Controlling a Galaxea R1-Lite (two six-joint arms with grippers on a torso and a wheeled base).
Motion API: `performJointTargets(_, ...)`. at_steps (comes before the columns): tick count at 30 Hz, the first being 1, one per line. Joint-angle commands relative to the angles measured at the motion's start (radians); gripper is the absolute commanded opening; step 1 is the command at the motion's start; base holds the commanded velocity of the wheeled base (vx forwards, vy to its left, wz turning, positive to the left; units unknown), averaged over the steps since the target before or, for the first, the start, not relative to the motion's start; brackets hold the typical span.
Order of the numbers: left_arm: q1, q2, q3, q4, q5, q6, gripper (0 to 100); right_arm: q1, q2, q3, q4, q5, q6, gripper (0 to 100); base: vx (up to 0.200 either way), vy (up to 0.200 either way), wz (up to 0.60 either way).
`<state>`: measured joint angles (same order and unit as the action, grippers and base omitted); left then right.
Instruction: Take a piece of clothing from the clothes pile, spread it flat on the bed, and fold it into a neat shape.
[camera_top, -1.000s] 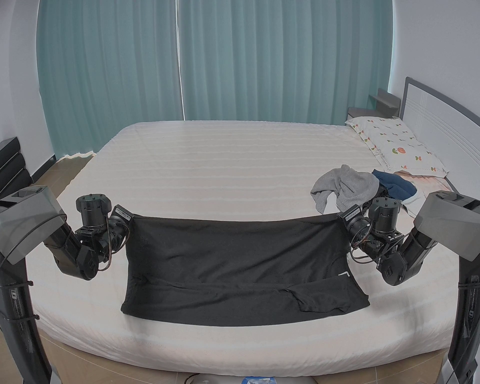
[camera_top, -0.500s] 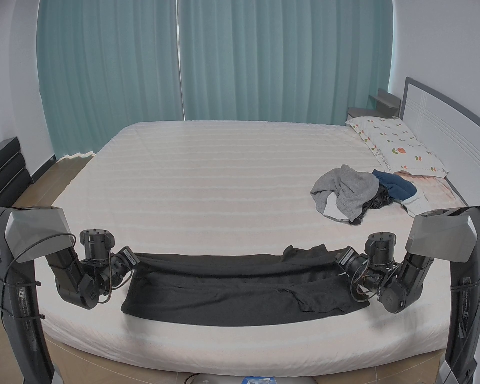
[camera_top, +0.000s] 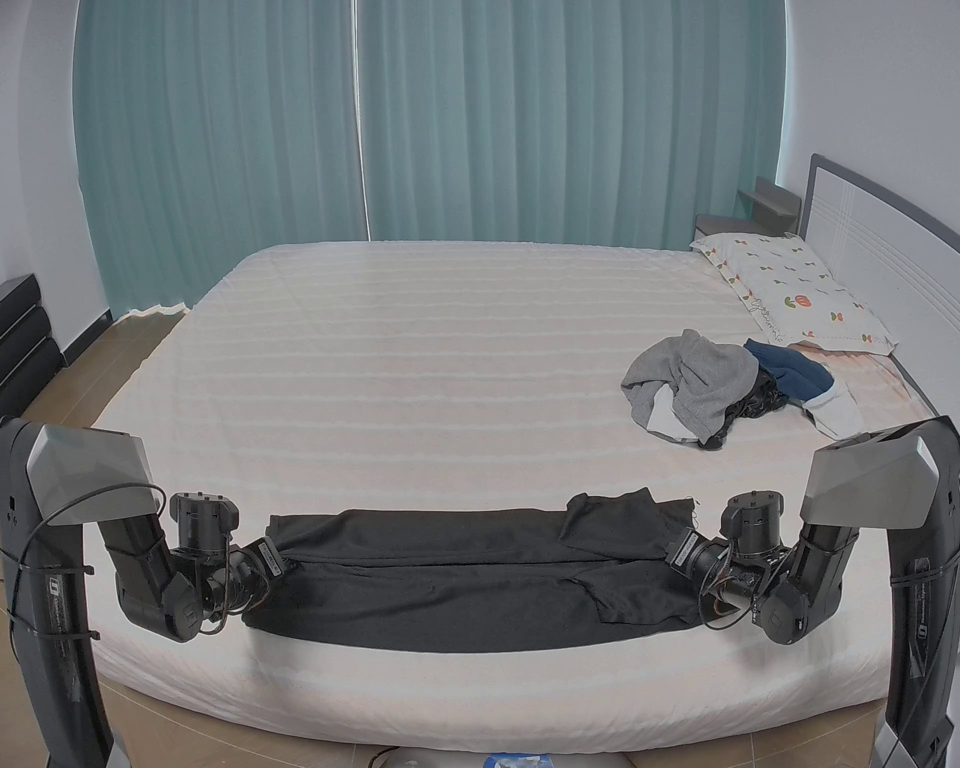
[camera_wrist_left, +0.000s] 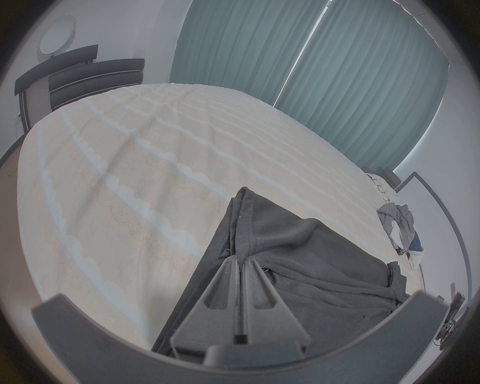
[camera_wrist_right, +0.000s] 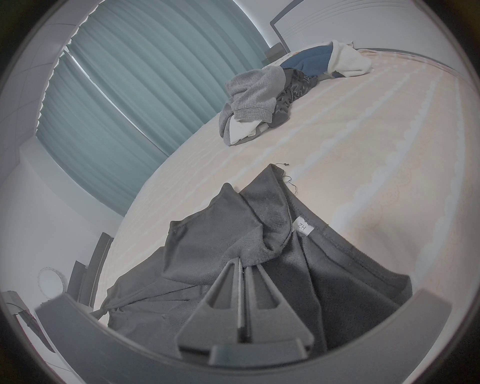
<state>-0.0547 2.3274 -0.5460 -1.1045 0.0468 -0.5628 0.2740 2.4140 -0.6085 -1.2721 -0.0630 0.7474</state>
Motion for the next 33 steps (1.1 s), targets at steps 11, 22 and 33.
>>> performJointTargets(11,0.012,-0.003,-0.005,-0.002,0.002,-0.002,100,-0.033,-0.064,-0.007,0.007,0.006,0.000,100,0.000,0.000,0.00)
performJointTargets(22,0.056,-0.034,-0.072,0.002,-0.064,-0.192,100,-0.088,-0.113,-0.063,0.005,0.015,0.018,100,0.000,0.000,0.00)
performJointTargets(33,0.073,-0.019,-0.098,0.031,-0.168,-0.247,100,-0.058,0.007,-0.142,0.071,0.164,0.038,100,0.000,0.000,0.00)
